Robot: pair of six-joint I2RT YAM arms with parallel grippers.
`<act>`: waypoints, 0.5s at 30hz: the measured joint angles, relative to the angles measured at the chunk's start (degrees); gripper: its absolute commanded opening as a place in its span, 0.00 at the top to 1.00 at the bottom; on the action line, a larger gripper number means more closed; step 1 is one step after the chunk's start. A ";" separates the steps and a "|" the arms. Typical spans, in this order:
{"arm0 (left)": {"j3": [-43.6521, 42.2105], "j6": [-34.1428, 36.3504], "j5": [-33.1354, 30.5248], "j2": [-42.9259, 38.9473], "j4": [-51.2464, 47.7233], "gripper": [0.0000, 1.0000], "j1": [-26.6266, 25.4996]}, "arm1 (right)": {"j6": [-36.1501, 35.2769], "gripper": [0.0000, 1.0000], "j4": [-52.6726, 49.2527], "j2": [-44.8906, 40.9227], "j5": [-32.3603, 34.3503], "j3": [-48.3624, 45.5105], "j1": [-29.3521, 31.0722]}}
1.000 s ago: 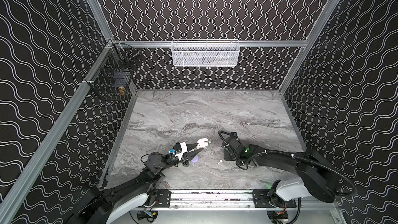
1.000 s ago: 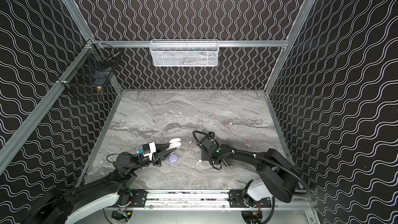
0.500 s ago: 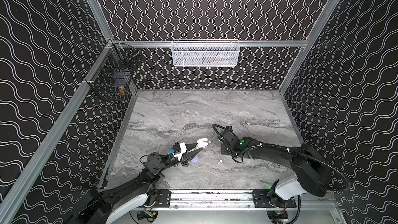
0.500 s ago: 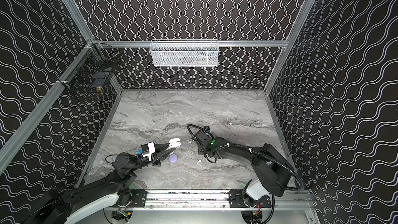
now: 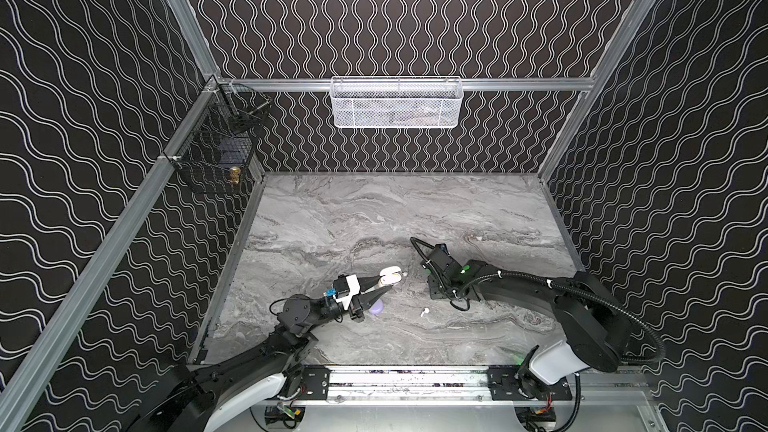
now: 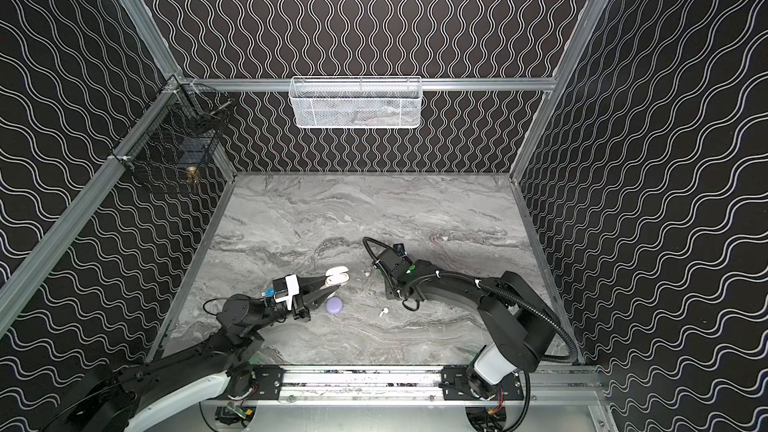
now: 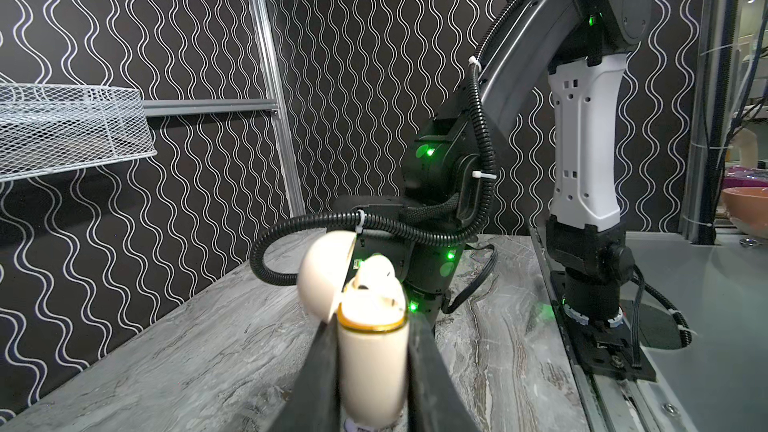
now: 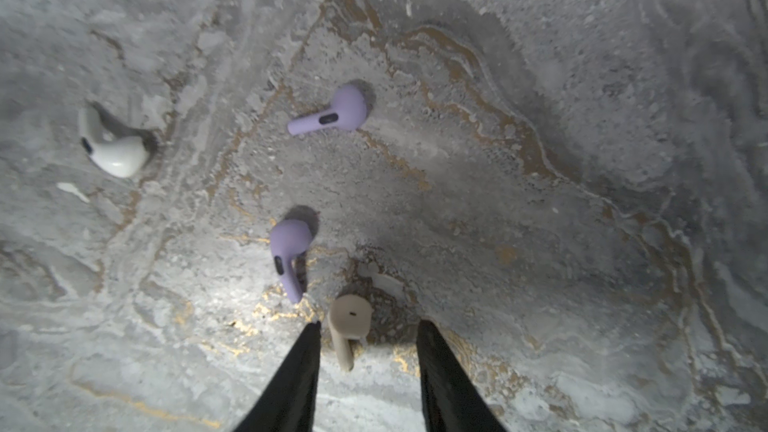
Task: Insert the wireless bluetooth earbuds into the charging case
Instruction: 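Lower the right gripper toward the second cream earbud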
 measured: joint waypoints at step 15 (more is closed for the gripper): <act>0.00 0.00 -0.02 0.74 0.02 1.00 0.00 | -2.62 0.68 0.72 4.20 -2.93 1.29 -0.35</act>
